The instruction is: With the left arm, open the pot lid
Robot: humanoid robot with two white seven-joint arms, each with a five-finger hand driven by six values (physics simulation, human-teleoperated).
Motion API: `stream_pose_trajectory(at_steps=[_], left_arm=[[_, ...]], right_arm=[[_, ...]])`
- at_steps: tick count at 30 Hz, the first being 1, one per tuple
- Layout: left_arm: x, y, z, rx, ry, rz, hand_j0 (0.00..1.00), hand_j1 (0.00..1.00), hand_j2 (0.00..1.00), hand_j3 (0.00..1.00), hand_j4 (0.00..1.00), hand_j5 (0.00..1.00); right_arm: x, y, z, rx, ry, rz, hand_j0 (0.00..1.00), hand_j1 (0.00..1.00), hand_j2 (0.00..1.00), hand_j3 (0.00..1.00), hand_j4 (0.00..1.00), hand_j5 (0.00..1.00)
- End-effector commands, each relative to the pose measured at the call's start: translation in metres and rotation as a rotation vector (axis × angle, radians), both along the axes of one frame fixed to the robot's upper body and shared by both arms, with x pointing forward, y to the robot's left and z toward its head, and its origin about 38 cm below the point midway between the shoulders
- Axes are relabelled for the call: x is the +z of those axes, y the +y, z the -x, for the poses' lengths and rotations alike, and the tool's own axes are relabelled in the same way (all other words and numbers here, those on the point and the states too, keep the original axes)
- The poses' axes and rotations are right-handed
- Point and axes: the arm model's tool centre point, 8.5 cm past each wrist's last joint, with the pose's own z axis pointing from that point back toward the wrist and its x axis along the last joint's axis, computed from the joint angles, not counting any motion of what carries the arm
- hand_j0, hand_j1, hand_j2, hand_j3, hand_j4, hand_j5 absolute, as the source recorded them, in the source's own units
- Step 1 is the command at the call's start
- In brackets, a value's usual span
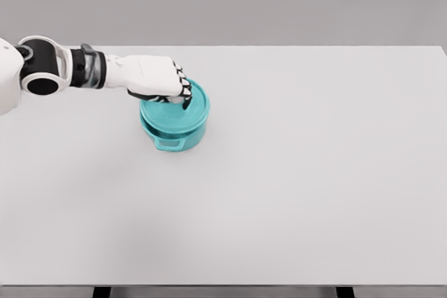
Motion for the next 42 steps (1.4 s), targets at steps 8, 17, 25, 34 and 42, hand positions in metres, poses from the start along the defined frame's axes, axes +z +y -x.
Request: stream_pose_trajectory(at_steps=[8,17,25,34,42], left_arm=[[0.02,0.048,-0.004,0.101,-0.03,0.005,0.53,0.53,0.53,0.53,0.53,0.53],[0.023,0.106,-0.001,0.219,-0.036,-0.023,0.54,0.54,0.54,0.54,0.54,0.54],[0.012,0.135,0.002,0.285,-0.018,-0.051,0.55,0.55,0.55,0.55,0.55,0.55],[0.011,0.149,-0.003,0.332,-0.016,-0.054,1.0,1.0,1.0,1.0,1.0,1.0],[0.039,0.221,-0.004,0.521,-0.076,-0.039,1.0,1.0,1.0,1.0,1.0,1.0]], right_arm=[[0.0,0.0,0.0,0.001,0.0,0.0,1.0,1.0,1.0,1.0,1.0,1.0],[0.0,0.0,0.0,0.001,0.0,0.0,1.0,1.0,1.0,1.0,1.0,1.0],[0.0,0.0,0.0,-0.001,0.0,0.0,1.0,1.0,1.0,1.0,1.0,1.0],[0.0,0.0,0.0,-0.001,0.0,0.0,1.0,1.0,1.0,1.0,1.0,1.0],[0.0,0.0,0.0,-0.001,0.0,0.0,1.0,1.0,1.0,1.0,1.0,1.0]])
